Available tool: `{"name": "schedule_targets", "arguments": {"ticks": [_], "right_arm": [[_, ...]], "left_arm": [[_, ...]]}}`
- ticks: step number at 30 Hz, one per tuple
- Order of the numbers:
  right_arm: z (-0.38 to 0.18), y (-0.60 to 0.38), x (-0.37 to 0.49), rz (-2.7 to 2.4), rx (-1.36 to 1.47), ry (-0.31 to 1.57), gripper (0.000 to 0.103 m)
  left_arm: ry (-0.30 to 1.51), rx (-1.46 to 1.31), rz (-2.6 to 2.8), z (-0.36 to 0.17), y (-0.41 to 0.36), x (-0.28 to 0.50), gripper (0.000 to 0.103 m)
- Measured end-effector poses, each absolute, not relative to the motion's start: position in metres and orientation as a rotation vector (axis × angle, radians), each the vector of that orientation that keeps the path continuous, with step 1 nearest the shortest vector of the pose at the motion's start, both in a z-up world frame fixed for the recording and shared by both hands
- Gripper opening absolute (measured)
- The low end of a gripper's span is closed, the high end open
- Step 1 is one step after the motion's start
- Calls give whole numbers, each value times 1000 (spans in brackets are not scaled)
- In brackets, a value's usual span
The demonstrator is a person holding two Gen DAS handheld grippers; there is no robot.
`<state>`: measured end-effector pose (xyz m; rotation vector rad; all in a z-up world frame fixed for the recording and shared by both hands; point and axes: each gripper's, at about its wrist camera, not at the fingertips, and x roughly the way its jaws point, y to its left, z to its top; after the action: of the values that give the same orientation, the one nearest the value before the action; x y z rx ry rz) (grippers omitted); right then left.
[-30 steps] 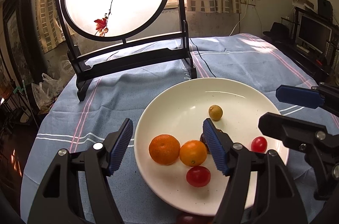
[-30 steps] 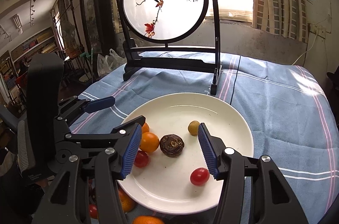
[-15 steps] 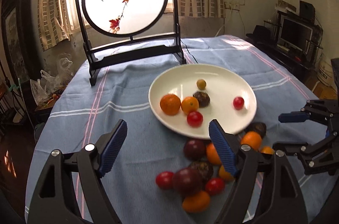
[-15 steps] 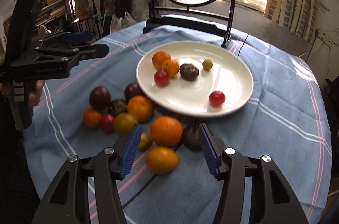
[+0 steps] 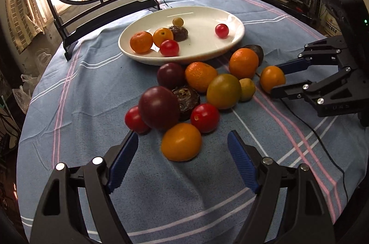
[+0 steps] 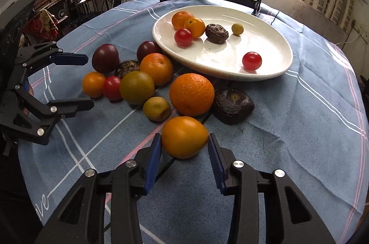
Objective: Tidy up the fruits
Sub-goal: 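Grasp an orange tomato with the left gripper while the right gripper grasps a mandarin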
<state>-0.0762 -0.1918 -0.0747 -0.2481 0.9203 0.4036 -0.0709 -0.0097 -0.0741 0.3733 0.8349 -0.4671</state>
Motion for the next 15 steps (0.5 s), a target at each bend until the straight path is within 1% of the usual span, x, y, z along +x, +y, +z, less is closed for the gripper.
{"name": "schedule_targets", "arguments": {"ticks": [1,3,5,6,8,12,15], "right_arm": [[-74,-194,-77,399,-246,918,41],[-74,-199,-79,405,-222,922,41],[-73,-202,-80,398,-216,916,41],[-72,-204,-81,399,-210,915,41],[-70,-206,-81,401,-196,910,41],[-61,-206,-83,407,-194,884,41],[-50,-205,-84,415,-190,855,41]], "left_arm": [[843,373,-466,-76,-11,-68,74],[873,365,-477,-80,-13,-62,59],[877,368,-465,-82,-12,-59,53],[874,365,-470,-81,-11,-60,46],[874,359,-483,-77,-8,-63,37],[852,351,-506,-66,-4,-70,37],[805,332,-522,-48,-3,-74,37]]}}
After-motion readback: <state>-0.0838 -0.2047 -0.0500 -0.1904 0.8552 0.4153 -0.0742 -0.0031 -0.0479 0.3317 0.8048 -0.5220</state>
